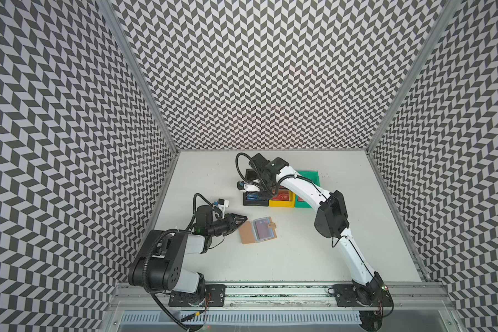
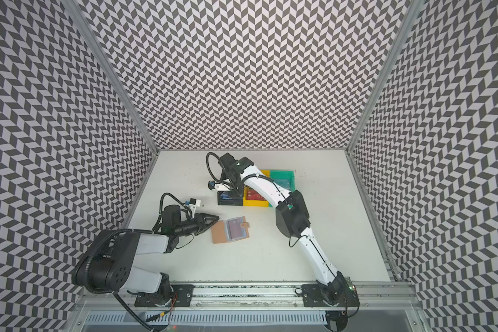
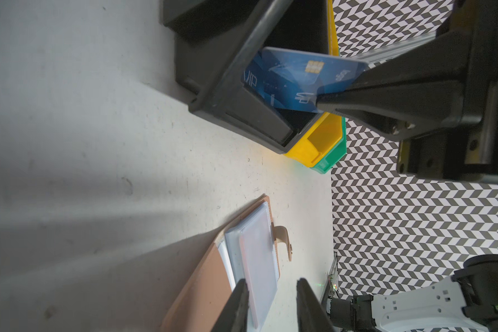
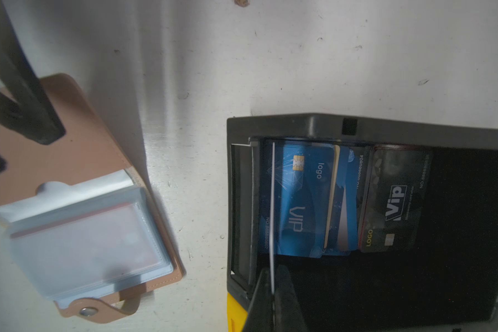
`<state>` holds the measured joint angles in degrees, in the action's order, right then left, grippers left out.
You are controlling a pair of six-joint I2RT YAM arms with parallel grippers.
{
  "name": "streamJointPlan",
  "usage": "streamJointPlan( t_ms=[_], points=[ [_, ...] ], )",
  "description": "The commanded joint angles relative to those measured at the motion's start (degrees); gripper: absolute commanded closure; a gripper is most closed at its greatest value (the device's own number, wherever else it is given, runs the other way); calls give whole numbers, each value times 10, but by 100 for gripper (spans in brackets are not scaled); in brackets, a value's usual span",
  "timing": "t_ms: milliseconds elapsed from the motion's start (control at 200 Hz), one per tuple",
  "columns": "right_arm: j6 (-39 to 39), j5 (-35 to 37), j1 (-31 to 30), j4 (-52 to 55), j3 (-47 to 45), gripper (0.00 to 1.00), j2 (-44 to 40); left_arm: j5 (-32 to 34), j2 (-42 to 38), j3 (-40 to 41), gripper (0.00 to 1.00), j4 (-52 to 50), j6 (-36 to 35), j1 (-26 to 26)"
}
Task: Take the credit cards out of the card holder
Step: Place the credit card in the storage box.
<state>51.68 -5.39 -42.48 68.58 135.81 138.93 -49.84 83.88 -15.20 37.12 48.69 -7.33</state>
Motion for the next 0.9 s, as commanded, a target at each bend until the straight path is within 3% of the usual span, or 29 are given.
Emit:
streamJointPlan(
  t_ms=[0, 896],
  points=[
    [17, 2, 1, -8, 3, 100, 7, -3, 8, -7, 69, -7, -10, 5],
    [25, 11, 1, -9, -32, 100, 12, 0, 16, -11, 69, -18, -19, 12]
  ],
)
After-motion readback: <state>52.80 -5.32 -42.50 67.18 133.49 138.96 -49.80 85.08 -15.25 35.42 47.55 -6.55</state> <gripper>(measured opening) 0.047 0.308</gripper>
